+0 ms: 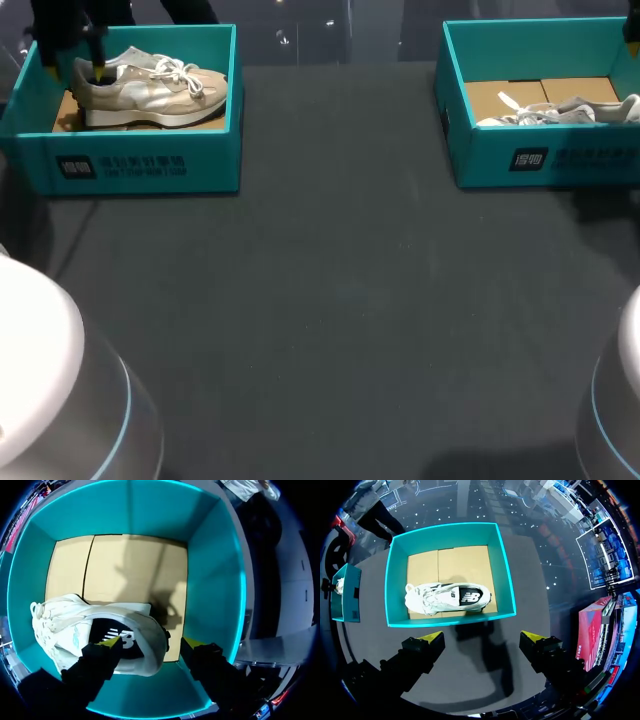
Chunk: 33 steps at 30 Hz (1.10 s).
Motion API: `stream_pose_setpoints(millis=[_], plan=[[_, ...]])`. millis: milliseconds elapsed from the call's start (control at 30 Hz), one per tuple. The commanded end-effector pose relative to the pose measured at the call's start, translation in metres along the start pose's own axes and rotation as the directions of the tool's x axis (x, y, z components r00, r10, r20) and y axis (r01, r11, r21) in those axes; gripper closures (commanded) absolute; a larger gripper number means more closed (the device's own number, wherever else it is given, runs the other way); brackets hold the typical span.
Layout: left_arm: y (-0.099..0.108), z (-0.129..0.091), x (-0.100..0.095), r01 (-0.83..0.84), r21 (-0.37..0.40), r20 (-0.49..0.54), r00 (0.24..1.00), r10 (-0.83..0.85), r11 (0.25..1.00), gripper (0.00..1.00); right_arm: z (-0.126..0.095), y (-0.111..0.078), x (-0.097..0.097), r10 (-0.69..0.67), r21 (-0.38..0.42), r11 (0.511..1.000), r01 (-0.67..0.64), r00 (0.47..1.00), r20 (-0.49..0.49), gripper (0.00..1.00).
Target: Take the shoe out of the shoebox, open the shoe tongue, remove and reinsert the insole, then place the shoe into the shoebox
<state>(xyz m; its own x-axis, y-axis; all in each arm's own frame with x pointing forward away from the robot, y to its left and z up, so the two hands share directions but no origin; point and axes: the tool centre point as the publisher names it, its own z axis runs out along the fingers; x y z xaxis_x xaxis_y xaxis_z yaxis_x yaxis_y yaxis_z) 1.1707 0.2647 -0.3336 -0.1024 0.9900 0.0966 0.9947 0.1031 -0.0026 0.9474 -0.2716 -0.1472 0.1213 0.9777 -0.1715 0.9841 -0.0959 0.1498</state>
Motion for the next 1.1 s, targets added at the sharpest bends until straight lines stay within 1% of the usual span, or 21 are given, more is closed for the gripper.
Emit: stream_pose_setpoints(millis=[33,100,133,200,300,533,767,933,1000,1100], plan=[[0.002,0.01,0.001,-0.01,0.0,0.003,1.0,0.01,1.0,0.26,0.0,-0.001,0.0,0.001,-0.001,1.0,-0.001,1.0,0.001,0.0],[0.003,0.013,0.002,-0.016,-0.004,0.001,1.0,0.016,1.0,0.27,0.0,-0.001,0.0,0.001,-0.001,1.0,-0.001,1.0,0.001,0.0],[0.003,0.015,0.002,-0.02,-0.008,0.0,1.0,0.02,1.0,0.29,0.0,-0.001,0.0,0.001,-0.001,1.0,-0.001,1.0,0.001,0.0],[0.004,0.018,0.002,-0.027,-0.008,0.006,1.0,0.027,1.0,0.35,0.0,-0.001,0.0,0.001,-0.001,1.0,-0.001,1.0,0.001,0.0],[0.005,0.022,0.003,-0.043,-0.012,0.018,0.999,0.043,0.999,0.38,0.0,-0.001,0.0,0.001,-0.001,1.0,-0.001,1.0,0.001,0.0],[0.005,0.03,0.004,-0.074,-0.02,0.03,0.997,0.075,0.997,0.39,0.0,-0.001,0.0,0.001,-0.001,1.0,-0.001,1.0,0.001,0.0],[0.005,0.037,0.004,-0.088,-0.022,0.027,0.996,0.089,0.996,0.42,0.0,-0.001,0.0,0.001,-0.001,1.0,-0.001,1.0,0.001,0.0],[0.005,0.041,0.002,-0.099,-0.024,0.018,0.995,0.099,0.995,0.45,0.0,-0.001,0.0,0.001,-0.001,1.0,-0.001,1.0,0.001,0.0],[0.005,0.042,0.001,-0.101,-0.024,0.013,0.995,0.101,0.995,0.51,0.0,-0.001,0.0,0.001,-0.001,1.0,-0.001,1.0,0.001,0.0],[0.005,0.044,0.0,-0.105,-0.022,0.006,0.994,0.106,0.994,0.53,0.0,-0.001,0.0,0.001,-0.001,1.0,-0.001,1.0,0.001,0.0]])
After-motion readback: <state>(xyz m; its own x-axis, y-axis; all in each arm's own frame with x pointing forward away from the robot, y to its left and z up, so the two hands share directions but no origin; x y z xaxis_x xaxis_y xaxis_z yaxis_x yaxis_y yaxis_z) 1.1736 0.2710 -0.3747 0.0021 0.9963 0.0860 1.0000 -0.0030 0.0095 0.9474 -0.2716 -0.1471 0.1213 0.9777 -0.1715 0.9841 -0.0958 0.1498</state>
